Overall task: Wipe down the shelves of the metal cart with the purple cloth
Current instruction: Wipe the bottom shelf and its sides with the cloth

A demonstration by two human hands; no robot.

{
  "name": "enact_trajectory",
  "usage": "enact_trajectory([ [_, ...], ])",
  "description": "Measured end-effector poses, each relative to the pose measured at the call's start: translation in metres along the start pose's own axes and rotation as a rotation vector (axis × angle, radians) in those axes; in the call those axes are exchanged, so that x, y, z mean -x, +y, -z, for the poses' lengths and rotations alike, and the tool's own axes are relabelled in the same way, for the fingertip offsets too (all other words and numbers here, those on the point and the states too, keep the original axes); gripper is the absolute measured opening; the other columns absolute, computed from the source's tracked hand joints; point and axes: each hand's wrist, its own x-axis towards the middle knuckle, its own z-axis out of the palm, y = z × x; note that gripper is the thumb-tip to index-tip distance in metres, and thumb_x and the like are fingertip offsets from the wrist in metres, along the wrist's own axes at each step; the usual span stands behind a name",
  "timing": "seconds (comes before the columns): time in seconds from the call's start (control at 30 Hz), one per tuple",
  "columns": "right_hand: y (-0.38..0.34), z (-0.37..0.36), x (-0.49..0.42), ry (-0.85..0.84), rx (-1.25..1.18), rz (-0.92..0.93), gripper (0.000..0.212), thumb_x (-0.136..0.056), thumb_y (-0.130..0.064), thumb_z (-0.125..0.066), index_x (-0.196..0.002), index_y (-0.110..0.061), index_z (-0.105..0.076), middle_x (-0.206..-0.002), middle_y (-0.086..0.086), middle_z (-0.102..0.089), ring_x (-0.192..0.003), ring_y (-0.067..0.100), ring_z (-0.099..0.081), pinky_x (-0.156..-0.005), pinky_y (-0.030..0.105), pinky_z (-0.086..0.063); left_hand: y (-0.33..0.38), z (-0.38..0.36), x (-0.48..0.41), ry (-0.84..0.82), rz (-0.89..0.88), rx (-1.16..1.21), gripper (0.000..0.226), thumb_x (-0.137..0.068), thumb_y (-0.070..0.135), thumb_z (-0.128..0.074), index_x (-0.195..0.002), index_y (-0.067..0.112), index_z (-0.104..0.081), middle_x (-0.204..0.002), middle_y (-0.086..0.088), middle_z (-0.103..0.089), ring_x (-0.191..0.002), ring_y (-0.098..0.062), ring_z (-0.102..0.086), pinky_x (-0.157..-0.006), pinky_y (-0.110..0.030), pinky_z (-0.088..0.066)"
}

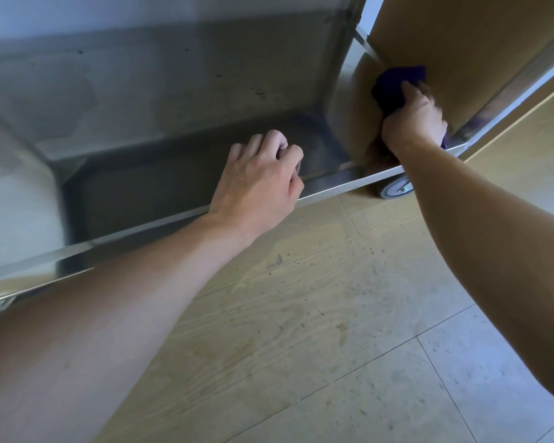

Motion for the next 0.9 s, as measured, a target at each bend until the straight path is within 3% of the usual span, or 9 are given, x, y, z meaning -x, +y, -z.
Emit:
enact_trajectory([
  [0.1, -0.02, -0.008, 0.007, -0.038, -0.005, 0.159, 0.059, -0.088, -0.019, -0.046, -0.145, -0.029, -0.037, -0.157, -0.003, -0.027, -0.14, 0.028, -0.032, -0.112, 0.047, -0.029, 0.0, -0.001, -0.001, -0.008, -0.002, -0.008, 0.015, -0.091, 0.023, -0.043, -0.094, 0.021, -0.058, -0.105, 0.0, -0.052, -0.094, -0.021, -0.051, -0.083, -0.042, -0.044],
  [0.23, -0.037, -0.018, 0.016, -0.088, 0.002, 0.386, 0.059, -0.09, -0.01, -0.044, -0.145, -0.03, -0.038, -0.155, -0.002, -0.032, -0.137, 0.03, -0.036, -0.109, 0.045, -0.035, 0.0, 0.0, 0.0, -0.015, -0.008, -0.002, 0.017, -0.091, 0.024, -0.042, -0.095, 0.02, -0.058, -0.106, 0.0, -0.052, -0.095, -0.022, -0.052, -0.083, -0.043, -0.045],
  [0.33, -0.025, -0.014, 0.013, -0.072, 0.022, 0.378, 0.057, -0.092, -0.011, -0.043, -0.145, -0.032, -0.038, -0.155, -0.003, -0.033, -0.137, 0.03, -0.037, -0.107, 0.046, -0.037, 0.0, 0.001, 0.0, -0.022, -0.005, -0.008, 0.016, -0.091, 0.025, -0.043, -0.095, 0.021, -0.058, -0.108, 0.0, -0.052, -0.097, -0.022, -0.052, -0.084, -0.043, -0.045],
  [0.6, 0.017, 0.006, 0.004, 0.027, 0.011, 0.078, 0.061, -0.088, -0.008, -0.044, -0.145, -0.03, -0.037, -0.156, 0.0, -0.03, -0.139, 0.031, -0.032, -0.112, 0.048, -0.027, 0.005, -0.001, -0.002, -0.024, 0.001, -0.022, 0.017, -0.09, 0.024, -0.042, -0.094, 0.02, -0.057, -0.107, -0.001, -0.052, -0.095, -0.024, -0.051, -0.083, -0.045, -0.044],
  [0.73, -0.005, -0.004, 0.014, -0.002, -0.007, 0.245, 0.056, -0.09, -0.021, -0.043, -0.145, -0.028, -0.04, -0.155, -0.001, -0.032, -0.14, 0.029, -0.032, -0.113, 0.048, -0.029, 0.007, -0.001, -0.002, -0.023, -0.001, -0.02, 0.018, -0.09, 0.024, -0.041, -0.095, 0.02, -0.057, -0.107, -0.001, -0.052, -0.096, -0.023, -0.051, -0.084, -0.045, -0.044],
  [0.83, -0.015, -0.014, 0.017, -0.051, -0.015, 0.435, 0.053, -0.094, -0.014, -0.042, -0.144, -0.03, -0.04, -0.154, -0.002, -0.035, -0.14, 0.027, -0.034, -0.113, 0.046, -0.032, 0.006, -0.001, -0.002, -0.028, -0.003, -0.023, 0.018, -0.091, 0.024, -0.042, -0.097, 0.02, -0.058, -0.108, -0.001, -0.052, -0.096, -0.023, -0.051, -0.084, -0.045, -0.044],
  [0.9, -0.014, -0.013, 0.013, -0.041, -0.023, 0.434, 0.053, -0.094, -0.014, -0.042, -0.144, -0.032, -0.041, -0.152, -0.001, -0.037, -0.138, 0.027, -0.037, -0.112, 0.045, -0.034, 0.005, -0.001, -0.002, -0.033, 0.001, -0.016, 0.018, -0.091, 0.025, -0.042, -0.097, 0.02, -0.058, -0.109, -0.001, -0.052, -0.097, -0.023, -0.052, -0.084, -0.045, -0.045],
])
